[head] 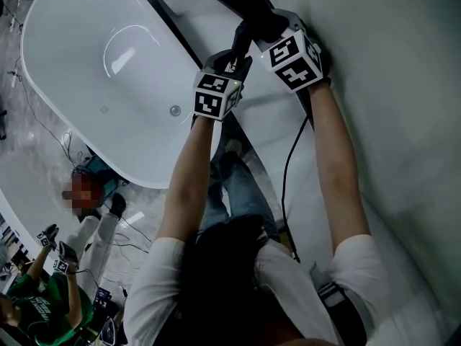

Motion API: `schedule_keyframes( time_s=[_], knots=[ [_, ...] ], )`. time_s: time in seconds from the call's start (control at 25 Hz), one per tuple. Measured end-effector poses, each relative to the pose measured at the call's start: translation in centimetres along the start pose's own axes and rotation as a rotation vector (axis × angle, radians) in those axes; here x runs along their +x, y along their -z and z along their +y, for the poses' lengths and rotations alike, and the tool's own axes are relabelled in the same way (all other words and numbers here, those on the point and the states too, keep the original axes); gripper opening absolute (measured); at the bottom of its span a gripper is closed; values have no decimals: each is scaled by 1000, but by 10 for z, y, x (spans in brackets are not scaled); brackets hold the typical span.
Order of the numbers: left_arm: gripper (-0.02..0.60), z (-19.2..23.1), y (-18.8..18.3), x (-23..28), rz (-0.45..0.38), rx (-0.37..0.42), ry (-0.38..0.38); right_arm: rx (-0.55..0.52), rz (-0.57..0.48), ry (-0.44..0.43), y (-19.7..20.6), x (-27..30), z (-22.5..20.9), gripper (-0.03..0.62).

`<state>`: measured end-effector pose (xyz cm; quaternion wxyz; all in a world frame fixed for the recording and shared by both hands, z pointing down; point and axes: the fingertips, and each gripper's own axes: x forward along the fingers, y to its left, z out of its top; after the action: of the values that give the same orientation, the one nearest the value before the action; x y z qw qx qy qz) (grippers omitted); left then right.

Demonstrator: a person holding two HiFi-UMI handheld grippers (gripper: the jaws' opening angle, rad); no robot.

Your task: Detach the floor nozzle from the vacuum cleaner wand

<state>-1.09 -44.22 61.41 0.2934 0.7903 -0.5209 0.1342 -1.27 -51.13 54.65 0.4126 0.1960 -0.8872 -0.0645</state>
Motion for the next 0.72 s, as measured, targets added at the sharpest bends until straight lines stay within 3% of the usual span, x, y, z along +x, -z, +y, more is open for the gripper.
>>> schedule_keyframes(
  time_s=[0.72],
  knots=[
    [152, -2, 1, -2, -45, -31, 5, 24, 17, 35, 0, -11, 0, 224]
  ],
)
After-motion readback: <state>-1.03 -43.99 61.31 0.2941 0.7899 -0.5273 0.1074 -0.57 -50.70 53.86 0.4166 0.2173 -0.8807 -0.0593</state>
